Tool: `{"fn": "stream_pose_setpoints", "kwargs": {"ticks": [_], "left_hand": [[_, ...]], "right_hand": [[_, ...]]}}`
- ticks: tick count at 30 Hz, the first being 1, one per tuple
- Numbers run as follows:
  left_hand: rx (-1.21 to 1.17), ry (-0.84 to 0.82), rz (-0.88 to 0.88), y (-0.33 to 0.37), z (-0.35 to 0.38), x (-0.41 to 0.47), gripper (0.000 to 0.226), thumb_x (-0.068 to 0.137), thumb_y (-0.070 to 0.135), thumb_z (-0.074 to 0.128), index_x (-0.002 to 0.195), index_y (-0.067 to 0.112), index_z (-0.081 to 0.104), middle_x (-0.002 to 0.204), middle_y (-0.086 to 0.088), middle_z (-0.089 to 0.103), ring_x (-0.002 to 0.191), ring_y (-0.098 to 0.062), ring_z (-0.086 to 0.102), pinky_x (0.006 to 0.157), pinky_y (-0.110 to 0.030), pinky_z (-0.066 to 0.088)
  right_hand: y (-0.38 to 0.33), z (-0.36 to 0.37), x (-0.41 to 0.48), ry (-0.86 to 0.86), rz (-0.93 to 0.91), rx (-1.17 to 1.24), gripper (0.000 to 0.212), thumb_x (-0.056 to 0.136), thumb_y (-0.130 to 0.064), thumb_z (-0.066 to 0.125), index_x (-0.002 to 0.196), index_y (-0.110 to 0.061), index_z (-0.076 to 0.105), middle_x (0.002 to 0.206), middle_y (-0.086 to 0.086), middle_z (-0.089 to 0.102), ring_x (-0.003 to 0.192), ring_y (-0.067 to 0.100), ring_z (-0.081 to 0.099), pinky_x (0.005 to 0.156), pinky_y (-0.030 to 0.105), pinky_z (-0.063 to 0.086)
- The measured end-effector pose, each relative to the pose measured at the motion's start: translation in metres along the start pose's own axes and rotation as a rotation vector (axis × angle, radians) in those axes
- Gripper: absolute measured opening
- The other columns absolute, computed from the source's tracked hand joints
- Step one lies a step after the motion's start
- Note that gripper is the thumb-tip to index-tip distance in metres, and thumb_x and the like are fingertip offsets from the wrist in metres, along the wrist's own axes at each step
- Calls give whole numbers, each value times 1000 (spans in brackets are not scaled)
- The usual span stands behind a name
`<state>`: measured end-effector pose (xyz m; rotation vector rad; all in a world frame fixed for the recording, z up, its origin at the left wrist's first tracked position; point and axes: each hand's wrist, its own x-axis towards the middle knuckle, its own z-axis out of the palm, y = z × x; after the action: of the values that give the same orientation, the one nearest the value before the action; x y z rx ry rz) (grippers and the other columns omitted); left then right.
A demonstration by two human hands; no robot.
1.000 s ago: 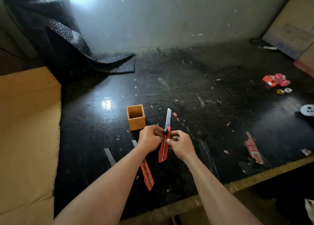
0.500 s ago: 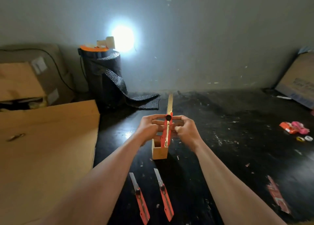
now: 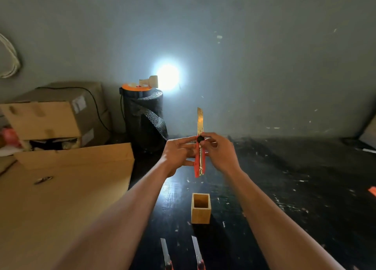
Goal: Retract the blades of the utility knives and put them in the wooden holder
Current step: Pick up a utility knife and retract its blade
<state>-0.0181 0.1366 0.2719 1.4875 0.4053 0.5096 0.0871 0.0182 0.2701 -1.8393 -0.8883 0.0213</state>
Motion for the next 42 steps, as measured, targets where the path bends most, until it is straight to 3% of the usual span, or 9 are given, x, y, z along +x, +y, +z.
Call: {"fn": "stream_pose_setpoints", "kwargs": {"ticks": [5, 8, 15, 20, 24, 30, 34, 38, 42], "left_hand": [[-27, 42, -5, -2, -2, 18, 43, 89, -16, 63, 124, 7, 74, 100, -15, 81, 86, -34, 80, 71, -47, 66], [-15, 47, -5, 0, -2, 26, 44, 90, -15, 62, 126, 8, 72, 105, -14, 80, 87, -32, 79, 73, -47, 65], [-51, 63, -18, 6, -2, 36, 48, 89, -17, 63, 131, 7, 68, 99, -9, 82, 77, -21, 79, 58, -33, 63], [-62, 77, -2, 10, 3, 45, 48, 91, -16, 63, 134, 5, 66, 90, -3, 82, 74, -21, 80, 56, -32, 63], [-71, 86, 22, 12, 7, 54, 47, 91, -16, 62, 133, 5, 67, 94, -6, 82, 72, -20, 80, 56, -32, 63], [-74, 73, 31, 19, 11, 64, 48, 91, -17, 61, 133, 6, 67, 96, -7, 81, 72, -18, 80, 57, -31, 63], [-62, 73, 32, 18, 11, 70, 49, 91, -17, 61, 133, 6, 67, 102, -12, 80, 74, -18, 80, 59, -33, 64], [-52, 86, 40, 19, 8, 76, 48, 90, -16, 64, 132, 6, 67, 108, -14, 79, 79, -20, 80, 61, -33, 64], [-63, 75, 40, 20, 7, 80, 49, 90, -16, 63, 133, 6, 66, 110, -15, 79, 81, -20, 80, 61, -32, 64]], "right_hand": [[6, -5, 10, -110, -38, -88, 22, 98, -23, 65, 118, -17, 71, 116, 3, 74, 102, 20, 71, 94, 36, 56], [11, -5, 11, -129, -38, -82, 19, 97, -22, 67, 114, -17, 71, 114, 1, 74, 104, 20, 70, 96, 39, 56], [21, 1, 6, -167, -41, -85, 17, 94, -17, 71, 111, -19, 72, 109, -3, 74, 95, 10, 69, 92, 31, 57], [24, -2, 8, -175, -48, -120, 19, 93, -15, 71, 113, -14, 71, 106, -4, 73, 79, -2, 62, 70, 3, 47], [22, -6, 13, -161, -50, -103, 24, 95, -16, 70, 119, -17, 68, 115, -1, 73, 94, 5, 62, 92, 23, 52], [24, -8, 21, -136, -100, -121, 19, 95, -17, 69, 114, -19, 70, 113, -2, 73, 102, 12, 67, 94, 27, 51], [23, -7, 24, -122, -77, -121, 22, 93, -23, 72, 113, -18, 66, 109, -6, 70, 94, 5, 62, 77, 8, 42], [22, -6, 26, -138, -116, -140, 24, 94, -18, 71, 117, -19, 68, 114, -4, 71, 96, 5, 61, 90, 19, 48], [21, -1, 31, -102, -91, -124, 20, 93, -23, 72, 110, -18, 65, 105, -6, 69, 92, 6, 62, 75, 7, 41]]}}
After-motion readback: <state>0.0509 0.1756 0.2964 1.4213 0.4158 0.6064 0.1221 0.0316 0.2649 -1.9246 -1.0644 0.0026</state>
